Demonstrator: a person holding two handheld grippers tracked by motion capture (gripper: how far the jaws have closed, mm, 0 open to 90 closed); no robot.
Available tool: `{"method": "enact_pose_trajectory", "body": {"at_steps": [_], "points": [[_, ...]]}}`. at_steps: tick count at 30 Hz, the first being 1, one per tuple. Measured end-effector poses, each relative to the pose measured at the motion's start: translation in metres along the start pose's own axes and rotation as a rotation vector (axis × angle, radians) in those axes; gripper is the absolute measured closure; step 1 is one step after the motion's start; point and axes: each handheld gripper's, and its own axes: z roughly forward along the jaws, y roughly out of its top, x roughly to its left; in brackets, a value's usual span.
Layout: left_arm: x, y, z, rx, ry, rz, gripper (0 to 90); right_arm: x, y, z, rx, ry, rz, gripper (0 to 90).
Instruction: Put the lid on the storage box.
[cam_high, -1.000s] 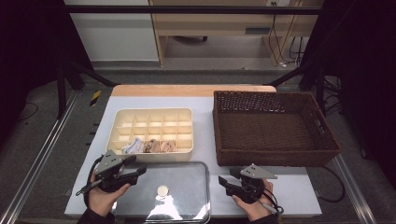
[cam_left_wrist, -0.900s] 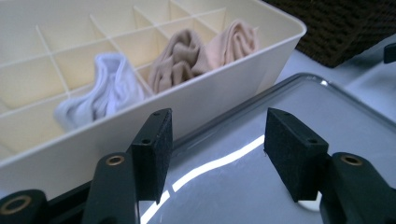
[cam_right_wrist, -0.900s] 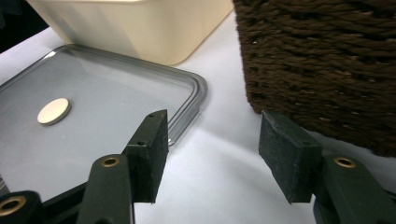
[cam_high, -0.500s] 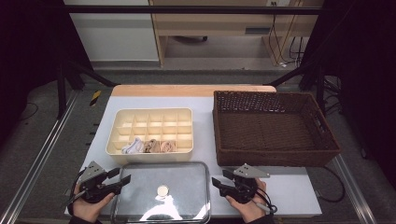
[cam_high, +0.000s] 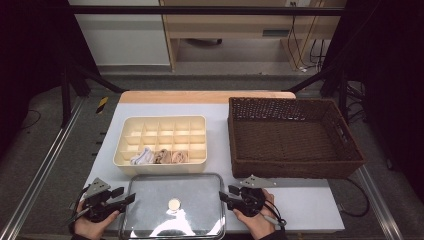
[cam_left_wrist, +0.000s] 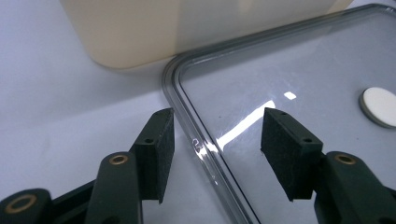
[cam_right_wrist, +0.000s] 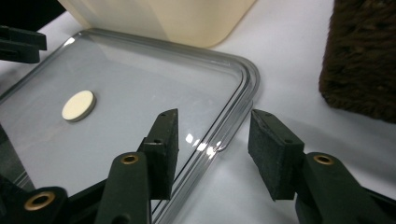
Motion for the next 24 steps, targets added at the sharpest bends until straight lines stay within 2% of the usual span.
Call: {"method": "enact_pose_trajectory", "body": {"at_steps": [5, 11, 18, 24], "points": [[-0.003, -0.002, 0.005, 0.037, -0.001, 0.008, 46.2, 0.001, -0.001, 0.009, 0.032, -0.005, 0.017, 53.9], [-0.004, -0.003, 0.005, 0.037, -0.005, 0.011, 47.9, 0.002, -0.001, 0.016, 0.041, 0.001, 0.039, 53.6], [-0.007, -0.005, 0.005, 0.038, 0.002, 0.018, 47.3, 0.004, 0.0, 0.018, 0.041, -0.01, 0.064, 53.6], [-0.007, -0.005, 0.005, 0.039, 0.007, 0.022, 48.4, 0.0, 0.001, 0.018, 0.029, 0.008, 0.129, 54.3]]}}
